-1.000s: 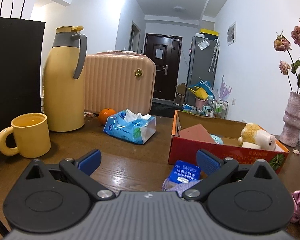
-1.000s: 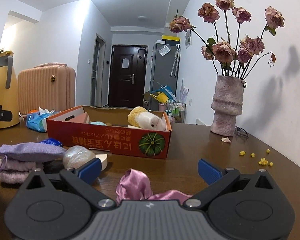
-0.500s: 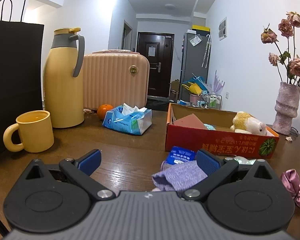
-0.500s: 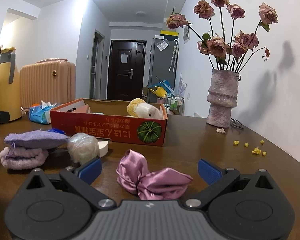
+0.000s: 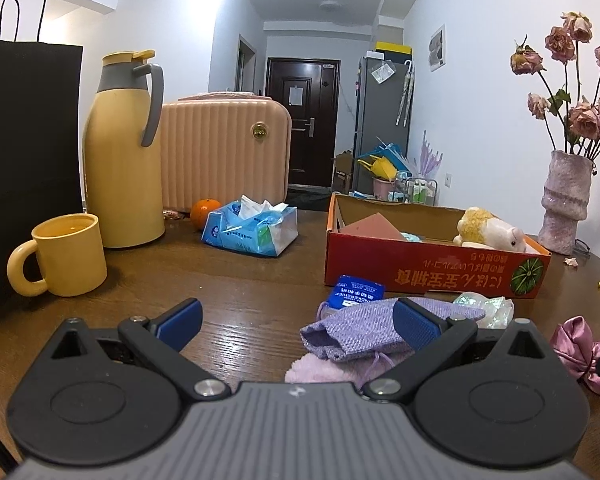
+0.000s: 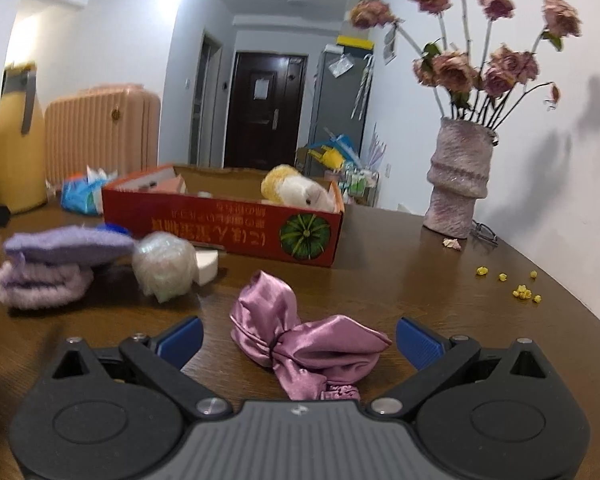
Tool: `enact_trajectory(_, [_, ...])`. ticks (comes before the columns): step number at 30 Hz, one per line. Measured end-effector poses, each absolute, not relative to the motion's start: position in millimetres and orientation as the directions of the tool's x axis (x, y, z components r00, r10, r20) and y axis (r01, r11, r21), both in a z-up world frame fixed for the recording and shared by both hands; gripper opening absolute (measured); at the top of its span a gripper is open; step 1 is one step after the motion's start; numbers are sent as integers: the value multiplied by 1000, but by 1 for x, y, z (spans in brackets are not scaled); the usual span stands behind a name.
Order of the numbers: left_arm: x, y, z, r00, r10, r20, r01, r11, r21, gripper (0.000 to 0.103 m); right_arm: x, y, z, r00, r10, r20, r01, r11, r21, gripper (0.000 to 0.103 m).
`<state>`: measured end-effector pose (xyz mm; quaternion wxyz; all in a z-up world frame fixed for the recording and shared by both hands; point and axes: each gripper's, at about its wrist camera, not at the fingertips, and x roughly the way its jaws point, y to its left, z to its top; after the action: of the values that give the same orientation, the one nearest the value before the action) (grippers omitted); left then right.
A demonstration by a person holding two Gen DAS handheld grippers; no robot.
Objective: Organize soft objects
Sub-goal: 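Grasp the pink satin bow with the right gripper and lift it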
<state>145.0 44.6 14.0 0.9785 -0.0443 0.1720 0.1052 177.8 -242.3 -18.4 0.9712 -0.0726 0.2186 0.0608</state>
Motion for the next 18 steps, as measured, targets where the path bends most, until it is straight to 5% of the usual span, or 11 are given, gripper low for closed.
enact_trajectory(18, [150,46,10,908,189,-374,-223,974,-50,103,247,-243,-40,787,129,-603,-234,967,-98,102])
